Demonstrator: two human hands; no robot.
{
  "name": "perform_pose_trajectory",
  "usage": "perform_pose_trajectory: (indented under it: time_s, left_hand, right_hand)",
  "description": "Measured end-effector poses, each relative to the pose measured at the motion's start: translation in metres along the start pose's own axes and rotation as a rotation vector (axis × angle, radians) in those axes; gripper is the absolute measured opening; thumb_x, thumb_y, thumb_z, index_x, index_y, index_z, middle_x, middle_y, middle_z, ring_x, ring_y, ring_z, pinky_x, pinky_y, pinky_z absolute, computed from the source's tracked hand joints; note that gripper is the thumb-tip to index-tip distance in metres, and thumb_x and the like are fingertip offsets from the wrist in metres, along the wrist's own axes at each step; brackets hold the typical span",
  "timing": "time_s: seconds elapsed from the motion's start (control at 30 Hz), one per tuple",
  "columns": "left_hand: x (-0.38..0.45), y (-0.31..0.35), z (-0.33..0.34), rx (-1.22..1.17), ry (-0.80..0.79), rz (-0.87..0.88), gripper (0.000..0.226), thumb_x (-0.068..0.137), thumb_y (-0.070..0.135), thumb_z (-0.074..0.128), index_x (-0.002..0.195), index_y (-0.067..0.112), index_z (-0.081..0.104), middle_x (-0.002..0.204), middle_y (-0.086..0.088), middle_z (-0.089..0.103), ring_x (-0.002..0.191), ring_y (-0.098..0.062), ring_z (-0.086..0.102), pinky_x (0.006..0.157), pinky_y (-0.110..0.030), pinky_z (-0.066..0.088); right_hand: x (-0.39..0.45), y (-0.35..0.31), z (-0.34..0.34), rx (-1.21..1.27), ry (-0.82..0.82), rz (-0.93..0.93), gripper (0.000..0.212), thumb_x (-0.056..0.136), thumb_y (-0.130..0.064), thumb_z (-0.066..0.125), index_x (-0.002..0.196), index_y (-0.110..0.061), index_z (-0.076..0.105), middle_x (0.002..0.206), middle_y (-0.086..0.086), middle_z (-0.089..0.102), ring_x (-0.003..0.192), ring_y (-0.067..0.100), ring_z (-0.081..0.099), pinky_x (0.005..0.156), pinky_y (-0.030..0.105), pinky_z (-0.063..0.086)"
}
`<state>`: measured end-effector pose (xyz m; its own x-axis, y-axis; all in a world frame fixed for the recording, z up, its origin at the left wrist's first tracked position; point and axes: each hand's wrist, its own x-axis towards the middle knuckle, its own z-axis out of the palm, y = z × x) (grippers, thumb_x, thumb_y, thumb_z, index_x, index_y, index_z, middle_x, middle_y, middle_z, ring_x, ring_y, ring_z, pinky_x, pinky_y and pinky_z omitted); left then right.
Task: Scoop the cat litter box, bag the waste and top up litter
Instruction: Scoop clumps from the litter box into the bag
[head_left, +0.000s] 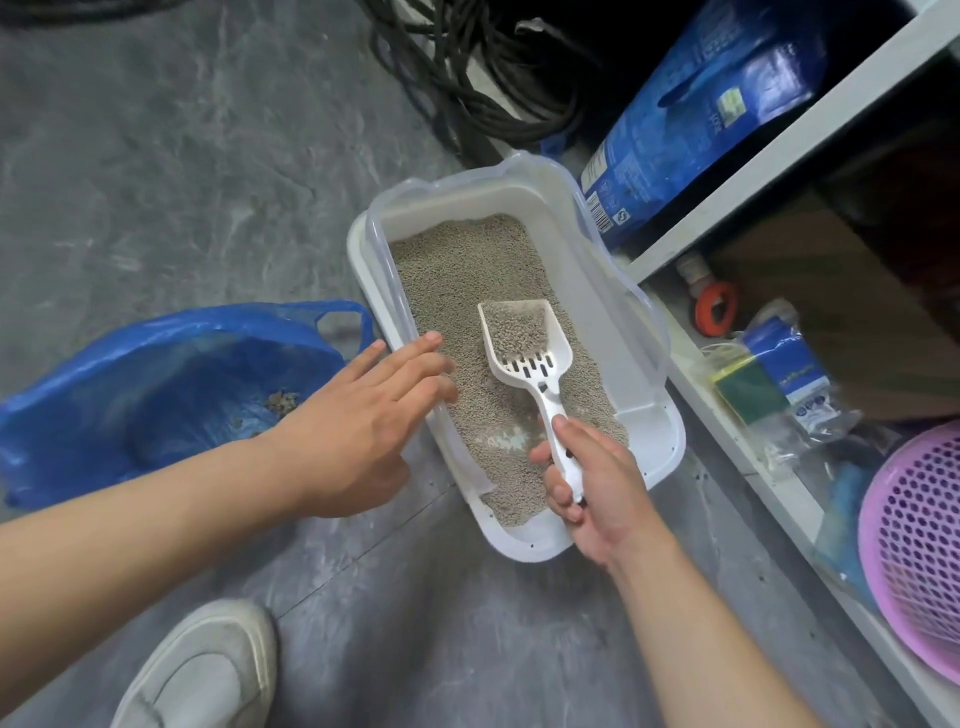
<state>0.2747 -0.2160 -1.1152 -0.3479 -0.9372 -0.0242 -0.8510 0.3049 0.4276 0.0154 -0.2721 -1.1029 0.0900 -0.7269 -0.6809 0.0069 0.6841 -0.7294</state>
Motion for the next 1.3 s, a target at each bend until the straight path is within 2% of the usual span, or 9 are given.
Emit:
perform_pose_trajectory:
  time_s: [0.3, 0.47, 0.93, 1.07, 1.2, 1.3]
  left_hand:
    - [-0.002, 0.0, -0.003, 0.0, -0.021, -0.005, 0.075, 0.068, 0.018, 0.059, 0.14, 0.026, 0.039, 0.16, 0.005, 0.028, 0.157, -0.012, -0.006, 0.126, -0.05, 0.013]
    - [-0.002, 0.002, -0.004, -0.004, -0.044, -0.021, 0.075, 0.07, 0.017, 0.057, 0.142, 0.027, 0.036, 0.162, 0.007, 0.023, 0.156, -0.01, -0.012, 0.127, -0.048, 0.006]
    - [-0.003, 0.003, -0.005, -0.001, -0.05, -0.033, 0.073, 0.072, 0.016, 0.056, 0.141, 0.027, 0.037, 0.162, 0.006, 0.023, 0.156, -0.011, -0.012, 0.127, -0.047, 0.005]
    - [-0.003, 0.005, -0.005, 0.004, -0.056, -0.04, 0.073, 0.072, 0.016, 0.056, 0.141, 0.028, 0.034, 0.165, 0.006, 0.019, 0.155, -0.011, -0.014, 0.127, -0.047, 0.003]
    - [-0.002, 0.007, -0.007, 0.008, -0.078, -0.058, 0.074, 0.075, 0.017, 0.055, 0.143, 0.03, 0.03, 0.167, 0.007, 0.012, 0.154, -0.009, -0.02, 0.126, -0.044, -0.003]
    - [-0.003, 0.007, -0.008, 0.007, -0.081, -0.063, 0.074, 0.076, 0.017, 0.055, 0.143, 0.031, 0.029, 0.167, 0.008, 0.011, 0.153, -0.008, -0.021, 0.127, -0.045, -0.002]
  right_hand:
    - [0.001, 0.006, 0.0, -0.035, -0.003, -0.009, 0.013, 0.097, -0.022, 0.064, 0.102, -0.01, 0.063, 0.076, 0.012, 0.064, 0.04, 0.011, 0.038, 0.033, 0.015, 0.021]
    - [-0.001, 0.007, 0.001, -0.04, -0.003, -0.014, 0.015, 0.096, -0.022, 0.065, 0.104, -0.009, 0.063, 0.077, 0.013, 0.065, 0.039, 0.011, 0.04, 0.033, 0.015, 0.022]
    - [-0.013, 0.0, 0.005, -0.073, -0.016, -0.035, 0.013, 0.098, -0.023, 0.063, 0.102, -0.01, 0.064, 0.077, 0.012, 0.065, 0.04, 0.011, 0.04, 0.034, 0.015, 0.022]
    - [-0.023, -0.008, 0.01, -0.104, -0.051, -0.108, 0.009, 0.097, -0.022, 0.064, 0.103, -0.018, 0.069, 0.078, 0.01, 0.064, 0.042, 0.013, 0.039, 0.034, 0.015, 0.024]
    - [-0.028, -0.009, 0.012, -0.131, -0.064, -0.163, 0.021, 0.095, -0.021, 0.067, 0.116, -0.023, 0.071, 0.078, 0.009, 0.065, 0.042, 0.013, 0.039, 0.036, 0.017, 0.024]
    - [-0.028, -0.006, 0.011, -0.124, -0.052, -0.147, 0.017, 0.095, -0.021, 0.067, 0.11, -0.025, 0.073, 0.078, 0.009, 0.065, 0.042, 0.013, 0.039, 0.036, 0.017, 0.023]
